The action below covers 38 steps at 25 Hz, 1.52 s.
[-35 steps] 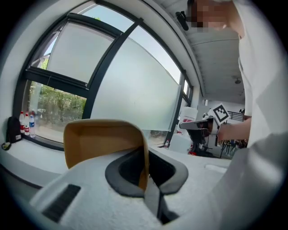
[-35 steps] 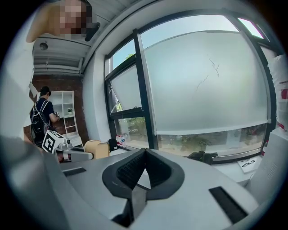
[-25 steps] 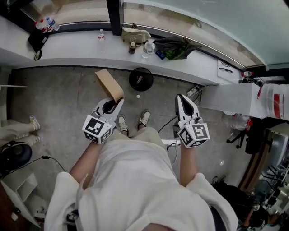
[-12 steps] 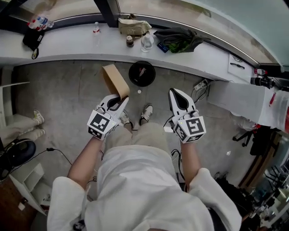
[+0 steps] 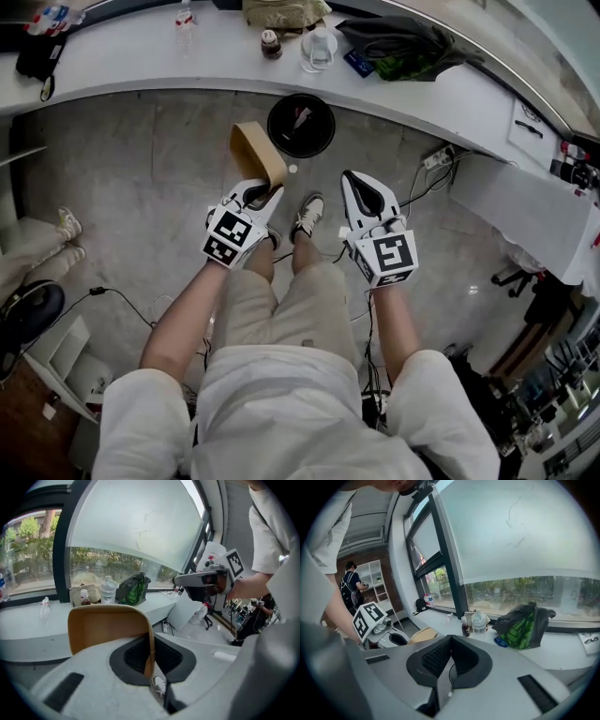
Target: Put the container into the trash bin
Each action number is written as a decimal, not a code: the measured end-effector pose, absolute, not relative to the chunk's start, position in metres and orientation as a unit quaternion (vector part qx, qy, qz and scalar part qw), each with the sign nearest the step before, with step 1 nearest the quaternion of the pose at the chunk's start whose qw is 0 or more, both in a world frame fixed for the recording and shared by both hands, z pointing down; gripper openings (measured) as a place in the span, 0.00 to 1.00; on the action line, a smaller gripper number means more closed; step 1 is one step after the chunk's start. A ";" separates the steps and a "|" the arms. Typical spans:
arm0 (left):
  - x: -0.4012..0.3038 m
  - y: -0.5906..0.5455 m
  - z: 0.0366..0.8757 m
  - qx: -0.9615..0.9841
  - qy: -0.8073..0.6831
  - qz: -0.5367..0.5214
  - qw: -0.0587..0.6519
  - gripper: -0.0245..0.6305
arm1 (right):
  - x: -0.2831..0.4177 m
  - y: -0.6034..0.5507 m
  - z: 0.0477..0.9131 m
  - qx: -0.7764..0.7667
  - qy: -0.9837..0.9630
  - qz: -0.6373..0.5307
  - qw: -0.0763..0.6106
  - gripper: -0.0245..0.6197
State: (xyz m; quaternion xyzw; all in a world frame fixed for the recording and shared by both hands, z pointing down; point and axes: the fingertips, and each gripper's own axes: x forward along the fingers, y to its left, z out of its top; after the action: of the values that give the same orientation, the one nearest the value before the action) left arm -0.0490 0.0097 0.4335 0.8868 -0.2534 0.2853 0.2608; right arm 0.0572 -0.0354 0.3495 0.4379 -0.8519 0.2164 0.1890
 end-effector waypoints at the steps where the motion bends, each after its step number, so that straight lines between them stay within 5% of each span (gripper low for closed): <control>1: -0.050 0.009 0.447 0.886 -0.246 0.292 0.263 0.07 | 0.053 -0.034 0.359 0.437 -0.851 0.221 0.190 0.04; 11: -0.042 0.008 0.546 0.879 -0.210 0.324 0.281 0.07 | 0.043 -0.023 0.436 0.422 -0.845 0.256 0.208 0.04; 38: 0.016 -0.017 0.733 0.856 -0.003 0.477 0.197 0.07 | 0.075 -0.030 0.556 0.396 -0.847 0.277 0.222 0.04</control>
State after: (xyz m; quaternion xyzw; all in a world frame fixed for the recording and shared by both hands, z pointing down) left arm 0.0162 -0.0170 0.7327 0.8565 -0.0026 0.4770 0.1971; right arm 0.0746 -0.0296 0.5562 0.3961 -0.8467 0.2772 0.2225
